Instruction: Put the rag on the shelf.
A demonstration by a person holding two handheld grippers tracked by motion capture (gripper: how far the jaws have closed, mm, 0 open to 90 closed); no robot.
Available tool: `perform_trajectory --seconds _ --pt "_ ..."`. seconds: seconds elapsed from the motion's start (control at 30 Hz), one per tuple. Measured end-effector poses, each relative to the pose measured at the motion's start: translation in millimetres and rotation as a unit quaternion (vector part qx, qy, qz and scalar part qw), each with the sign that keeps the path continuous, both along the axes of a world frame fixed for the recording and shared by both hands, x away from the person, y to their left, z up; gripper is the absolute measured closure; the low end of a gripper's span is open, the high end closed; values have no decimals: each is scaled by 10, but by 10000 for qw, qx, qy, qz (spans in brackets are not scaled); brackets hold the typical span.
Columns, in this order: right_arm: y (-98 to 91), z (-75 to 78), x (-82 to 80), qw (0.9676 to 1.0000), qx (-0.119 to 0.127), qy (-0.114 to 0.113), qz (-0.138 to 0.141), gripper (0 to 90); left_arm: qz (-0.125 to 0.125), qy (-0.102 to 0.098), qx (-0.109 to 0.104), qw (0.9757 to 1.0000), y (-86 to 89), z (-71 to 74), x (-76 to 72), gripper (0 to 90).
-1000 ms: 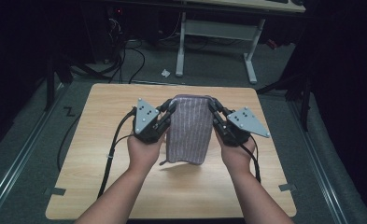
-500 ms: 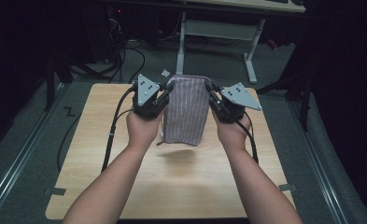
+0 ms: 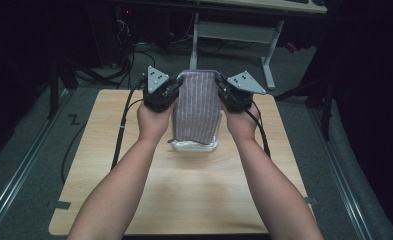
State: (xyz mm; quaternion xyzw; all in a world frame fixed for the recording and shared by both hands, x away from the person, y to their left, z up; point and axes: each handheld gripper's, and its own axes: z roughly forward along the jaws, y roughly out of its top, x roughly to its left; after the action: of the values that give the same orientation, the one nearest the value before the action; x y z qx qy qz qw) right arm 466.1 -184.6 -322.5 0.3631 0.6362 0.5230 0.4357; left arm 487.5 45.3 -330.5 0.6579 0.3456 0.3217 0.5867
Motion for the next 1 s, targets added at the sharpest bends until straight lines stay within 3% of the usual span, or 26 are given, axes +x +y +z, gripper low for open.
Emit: perform_trajectory --seconds 0.13,0.43,0.57,0.6,0.67,0.87,1.0 --pt "4 13 148 9999 -71 146 3 833 84 100 170 9998 -23 7 135 801" --pt "21 -85 427 9982 -397 436 -123 829 157 500 75 9986 -50 -89 371 797" --pt "-23 -180 533 9968 -407 677 93 824 118 865 142 9961 -27 -218 486 795" --pt "-23 -180 533 9968 -407 677 93 824 118 865 142 9961 -27 -218 486 794" --pt "-20 -298 602 9949 -450 889 130 824 125 1074 222 9939 -27 -316 543 793" --pt "-18 -440 681 9922 -368 1184 163 814 127 1149 328 9928 -19 -418 564 784" --pt "-11 -465 702 9917 -369 1224 144 761 83 1326 282 9907 -3 -454 600 759"
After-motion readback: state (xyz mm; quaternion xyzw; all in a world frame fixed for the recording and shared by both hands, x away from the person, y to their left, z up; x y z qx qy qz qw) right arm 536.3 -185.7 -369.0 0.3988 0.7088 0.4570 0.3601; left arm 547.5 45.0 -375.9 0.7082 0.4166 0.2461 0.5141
